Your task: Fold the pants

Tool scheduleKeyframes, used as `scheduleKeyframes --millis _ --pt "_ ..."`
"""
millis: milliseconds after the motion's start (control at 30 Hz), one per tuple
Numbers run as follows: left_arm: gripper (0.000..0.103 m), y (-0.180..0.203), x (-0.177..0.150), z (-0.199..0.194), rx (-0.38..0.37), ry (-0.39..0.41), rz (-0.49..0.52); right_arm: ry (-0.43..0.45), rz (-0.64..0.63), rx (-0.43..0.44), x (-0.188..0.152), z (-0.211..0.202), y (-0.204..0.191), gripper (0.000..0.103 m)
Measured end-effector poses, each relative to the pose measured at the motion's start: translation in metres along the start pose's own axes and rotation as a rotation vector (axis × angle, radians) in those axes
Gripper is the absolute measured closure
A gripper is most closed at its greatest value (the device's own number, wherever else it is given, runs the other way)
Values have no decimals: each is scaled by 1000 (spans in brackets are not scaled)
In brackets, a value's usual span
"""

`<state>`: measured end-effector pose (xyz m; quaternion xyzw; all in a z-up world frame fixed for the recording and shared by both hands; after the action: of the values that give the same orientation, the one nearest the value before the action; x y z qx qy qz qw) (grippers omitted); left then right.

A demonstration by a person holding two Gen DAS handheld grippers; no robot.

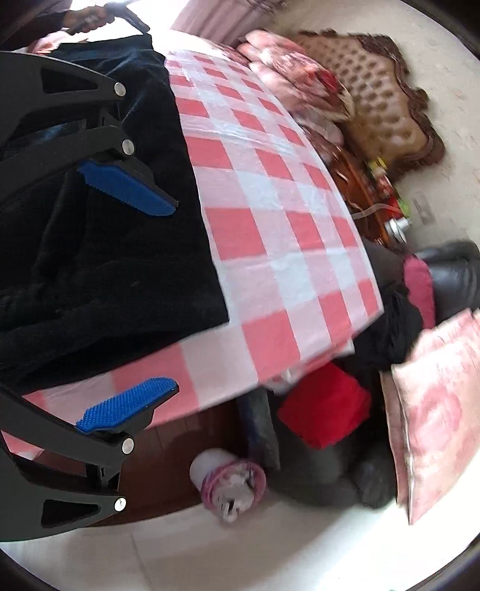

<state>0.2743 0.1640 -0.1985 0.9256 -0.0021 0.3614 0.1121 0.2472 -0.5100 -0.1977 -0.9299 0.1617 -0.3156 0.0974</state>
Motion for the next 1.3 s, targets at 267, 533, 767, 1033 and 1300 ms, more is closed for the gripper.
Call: scheduleKeyframes --millis 267,533,767,1033,1300 --pt "93 -8 11 -33 125 75 17 -93 -134 -30 7 40 -15 71" --pt "44 -61 -12 -25 234 90 -192 13 -122 -153 12 43 -8 69" --pt "33 22 -62 -117 151 328 -171 332 -113 -267 -10 -55 -33 28" --pt "31 175 -116 -57 148 177 221 245 -302 -218 -111 -35 -123 16" --pt "38 218 -106 -25 24 57 183 139 -236 -171 -142 -12 -113 14"
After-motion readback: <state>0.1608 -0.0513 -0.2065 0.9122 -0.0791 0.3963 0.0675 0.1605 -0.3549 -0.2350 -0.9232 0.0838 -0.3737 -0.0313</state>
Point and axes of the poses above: each gripper's, at about its wrist camera, not at the fingertips, and z roughly the way its jaws point, y to its right, x to its top, the point moved 9 cm from there along z, roughly the way its jaws point, and after that the axes turned 6 degrees about y, right-handed, at the moved point
